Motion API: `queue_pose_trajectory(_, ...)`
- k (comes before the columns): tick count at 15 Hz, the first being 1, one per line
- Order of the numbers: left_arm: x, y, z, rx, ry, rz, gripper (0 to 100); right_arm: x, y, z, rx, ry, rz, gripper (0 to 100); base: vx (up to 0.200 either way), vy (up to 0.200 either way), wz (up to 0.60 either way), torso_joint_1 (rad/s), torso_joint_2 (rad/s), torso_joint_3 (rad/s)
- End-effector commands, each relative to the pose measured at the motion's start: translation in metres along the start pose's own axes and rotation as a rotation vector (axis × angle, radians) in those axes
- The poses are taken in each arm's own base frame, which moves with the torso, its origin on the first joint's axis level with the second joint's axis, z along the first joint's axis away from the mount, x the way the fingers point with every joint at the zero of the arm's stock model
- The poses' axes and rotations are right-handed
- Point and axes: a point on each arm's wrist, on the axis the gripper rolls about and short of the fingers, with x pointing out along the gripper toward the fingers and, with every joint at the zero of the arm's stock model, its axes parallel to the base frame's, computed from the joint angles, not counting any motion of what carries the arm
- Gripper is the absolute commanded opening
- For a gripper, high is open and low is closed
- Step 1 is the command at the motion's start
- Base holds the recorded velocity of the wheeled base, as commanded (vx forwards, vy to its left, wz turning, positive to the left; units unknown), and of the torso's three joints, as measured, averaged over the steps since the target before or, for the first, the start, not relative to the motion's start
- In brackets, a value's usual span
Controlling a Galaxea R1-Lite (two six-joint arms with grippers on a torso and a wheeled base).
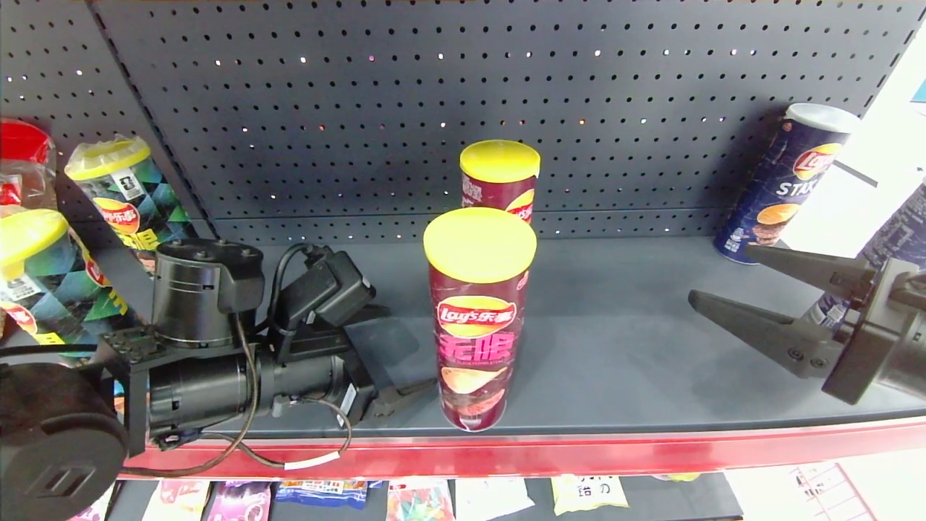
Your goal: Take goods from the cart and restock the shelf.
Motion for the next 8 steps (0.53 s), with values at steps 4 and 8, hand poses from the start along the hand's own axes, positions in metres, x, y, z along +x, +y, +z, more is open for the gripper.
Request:
queue_pose_trajectory(4, 0.008, -0.002, 0.002, 0.005, 0.002, -0.018, 100, 0.003, 0.0, -0.002, 0.001, 0.01, 0.0, 100, 0.0, 0.0, 0.0, 0.0, 0.0, 0.0)
queue_pose_trajectory(8, 0.015, -0.003, 0.006, 0.013, -0.006, -0.03, 100, 0.003, -0.001, -0.002, 0.003, 0.01, -0.002, 100, 0.0, 0.0, 0.0, 0.0, 0.0, 0.0)
